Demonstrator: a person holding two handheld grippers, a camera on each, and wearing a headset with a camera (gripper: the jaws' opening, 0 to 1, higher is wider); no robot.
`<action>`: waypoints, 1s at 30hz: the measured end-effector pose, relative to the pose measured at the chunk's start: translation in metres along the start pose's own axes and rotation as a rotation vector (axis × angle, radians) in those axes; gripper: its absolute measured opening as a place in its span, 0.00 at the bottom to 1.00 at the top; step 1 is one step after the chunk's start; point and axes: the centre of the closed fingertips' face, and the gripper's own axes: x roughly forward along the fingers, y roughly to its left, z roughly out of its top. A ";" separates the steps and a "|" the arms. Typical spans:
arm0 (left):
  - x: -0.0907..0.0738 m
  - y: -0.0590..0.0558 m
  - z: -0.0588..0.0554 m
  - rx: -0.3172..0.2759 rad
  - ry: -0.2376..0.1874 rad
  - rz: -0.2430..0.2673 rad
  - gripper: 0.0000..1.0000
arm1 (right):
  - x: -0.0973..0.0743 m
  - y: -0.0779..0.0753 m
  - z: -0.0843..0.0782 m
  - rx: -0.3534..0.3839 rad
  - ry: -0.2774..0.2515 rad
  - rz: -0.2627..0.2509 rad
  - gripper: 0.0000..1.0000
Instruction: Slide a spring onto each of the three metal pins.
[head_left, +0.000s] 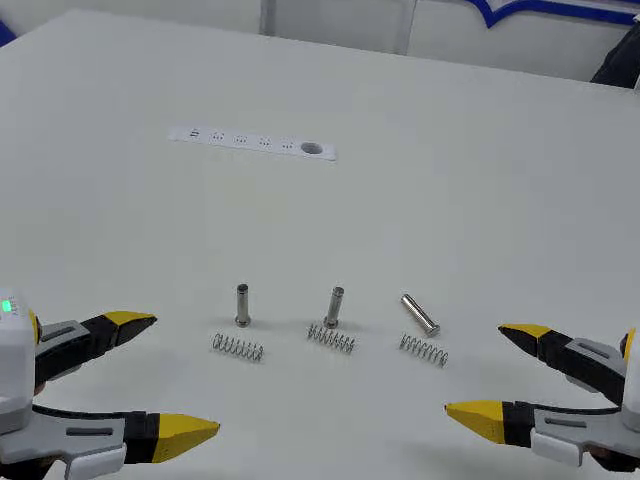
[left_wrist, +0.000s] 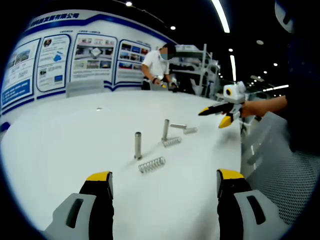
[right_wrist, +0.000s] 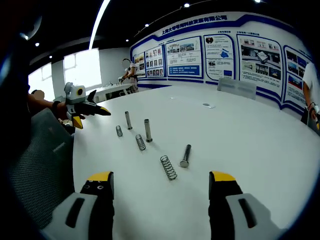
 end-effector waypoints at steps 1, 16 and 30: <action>0.000 0.000 0.000 -0.001 0.000 -0.001 0.87 | 0.000 0.000 0.000 0.001 0.001 0.000 0.79; 0.004 0.004 -0.002 -0.015 0.006 -0.005 0.86 | 0.009 -0.011 0.010 0.032 -0.005 -0.008 0.76; 0.002 0.004 -0.002 -0.019 0.002 -0.001 0.86 | 0.042 -0.031 0.041 0.061 0.043 -0.026 0.57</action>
